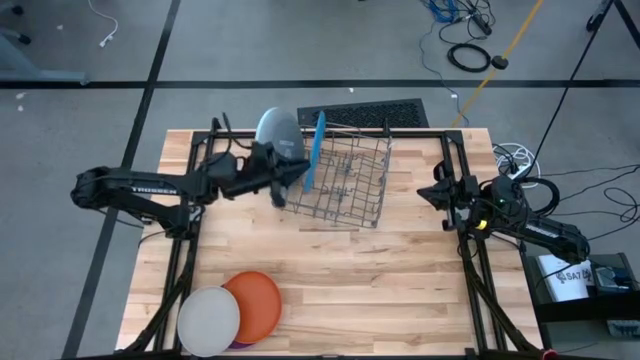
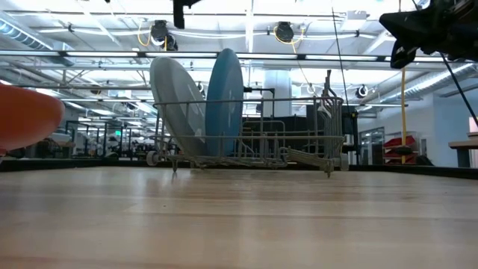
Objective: Sort dishes
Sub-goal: Put the blue plate into the dish rack
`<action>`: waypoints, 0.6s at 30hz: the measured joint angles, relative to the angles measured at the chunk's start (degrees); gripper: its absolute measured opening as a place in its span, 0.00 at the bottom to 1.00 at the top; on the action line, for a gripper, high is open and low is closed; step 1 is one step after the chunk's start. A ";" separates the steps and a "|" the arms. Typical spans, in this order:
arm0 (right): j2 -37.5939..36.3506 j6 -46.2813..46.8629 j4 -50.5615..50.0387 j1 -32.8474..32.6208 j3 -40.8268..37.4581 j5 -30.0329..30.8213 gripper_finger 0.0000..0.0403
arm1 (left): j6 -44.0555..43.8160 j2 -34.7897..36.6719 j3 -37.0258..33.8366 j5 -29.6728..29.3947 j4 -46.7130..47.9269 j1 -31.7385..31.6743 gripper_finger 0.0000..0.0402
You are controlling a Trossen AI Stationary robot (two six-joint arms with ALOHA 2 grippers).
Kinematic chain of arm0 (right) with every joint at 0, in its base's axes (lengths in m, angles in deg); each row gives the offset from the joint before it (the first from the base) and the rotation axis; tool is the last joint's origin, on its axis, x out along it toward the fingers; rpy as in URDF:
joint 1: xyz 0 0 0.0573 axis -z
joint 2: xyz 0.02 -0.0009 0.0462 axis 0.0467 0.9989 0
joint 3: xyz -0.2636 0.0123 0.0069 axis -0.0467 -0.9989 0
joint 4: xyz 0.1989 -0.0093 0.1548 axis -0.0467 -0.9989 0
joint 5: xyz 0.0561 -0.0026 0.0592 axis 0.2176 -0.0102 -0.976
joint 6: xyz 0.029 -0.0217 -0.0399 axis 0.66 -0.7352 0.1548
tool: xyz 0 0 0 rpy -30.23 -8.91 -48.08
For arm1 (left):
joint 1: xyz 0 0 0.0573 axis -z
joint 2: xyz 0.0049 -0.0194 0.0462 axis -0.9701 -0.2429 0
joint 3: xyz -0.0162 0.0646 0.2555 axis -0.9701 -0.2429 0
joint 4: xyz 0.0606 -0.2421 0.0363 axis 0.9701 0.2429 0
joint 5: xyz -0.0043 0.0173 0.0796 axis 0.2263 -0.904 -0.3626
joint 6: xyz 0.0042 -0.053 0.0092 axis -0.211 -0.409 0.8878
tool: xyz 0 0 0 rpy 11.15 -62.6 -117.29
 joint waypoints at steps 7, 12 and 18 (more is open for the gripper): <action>-0.01 0.09 -0.35 0.02 0.00 0.30 0.01 | 13.59 -2.38 6.70 -9.44 14.76 3.51 0.04; 0.00 0.23 -0.33 0.01 0.00 0.30 0.01 | 21.40 -6.23 12.75 -16.14 22.67 5.18 0.01; -0.01 0.24 -0.35 0.01 0.00 0.27 0.01 | 25.05 -13.22 20.48 -23.64 36.29 5.20 0.00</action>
